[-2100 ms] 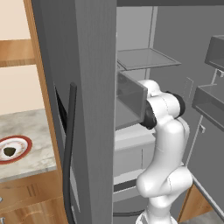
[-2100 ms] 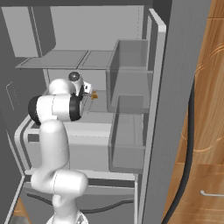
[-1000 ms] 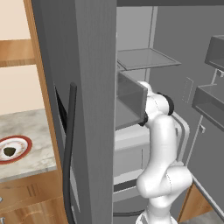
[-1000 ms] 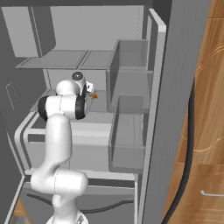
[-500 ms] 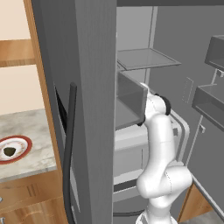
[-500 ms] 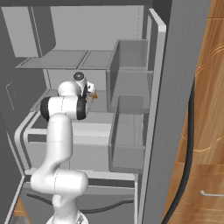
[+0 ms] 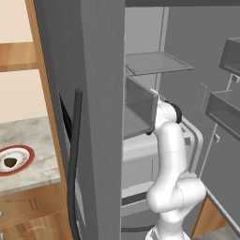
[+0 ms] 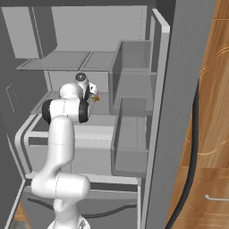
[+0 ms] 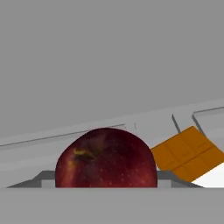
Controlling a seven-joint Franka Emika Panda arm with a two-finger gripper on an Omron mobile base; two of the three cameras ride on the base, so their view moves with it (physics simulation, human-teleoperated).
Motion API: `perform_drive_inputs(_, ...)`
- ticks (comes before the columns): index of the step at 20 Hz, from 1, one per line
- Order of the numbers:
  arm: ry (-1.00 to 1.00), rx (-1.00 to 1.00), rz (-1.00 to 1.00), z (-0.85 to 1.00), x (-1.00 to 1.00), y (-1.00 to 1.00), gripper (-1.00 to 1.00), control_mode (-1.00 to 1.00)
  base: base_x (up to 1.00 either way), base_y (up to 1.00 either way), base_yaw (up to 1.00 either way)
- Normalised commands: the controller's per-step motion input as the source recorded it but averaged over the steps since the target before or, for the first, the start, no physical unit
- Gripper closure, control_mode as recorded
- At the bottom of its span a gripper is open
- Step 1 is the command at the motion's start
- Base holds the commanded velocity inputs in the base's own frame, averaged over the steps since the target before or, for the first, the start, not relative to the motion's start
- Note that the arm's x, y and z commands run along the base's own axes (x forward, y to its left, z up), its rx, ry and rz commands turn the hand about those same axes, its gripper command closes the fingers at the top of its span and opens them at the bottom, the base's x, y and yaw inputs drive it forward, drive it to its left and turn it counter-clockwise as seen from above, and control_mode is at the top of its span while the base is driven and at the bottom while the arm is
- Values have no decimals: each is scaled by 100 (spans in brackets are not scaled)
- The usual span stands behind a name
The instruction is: Pick the kiwi and apple from the fridge and place them on the plate next to the blender to make a fruit smoothie.
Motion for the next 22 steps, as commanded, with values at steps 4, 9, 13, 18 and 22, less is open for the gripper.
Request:
perform_drive_inputs(4, 0, 0, 0, 0, -2, 0, 100, -100, 0, 0, 0)
perform_drive_inputs(9, -7, 0, 0, 0, -31, 0, 100, -100, 0, 0, 0)
perform_drive_inputs(13, -22, 2, 0, 0, -62, -1, 100, -100, 0, 0, 0)
perform_drive_inputs(18, -34, 2, -1, 31, -85, -5, 100, -100, 0, 0, 0)
perform_drive_inputs(22, -19, 0, -8, 87, -93, -6, 100, -100, 0, 0, 0)
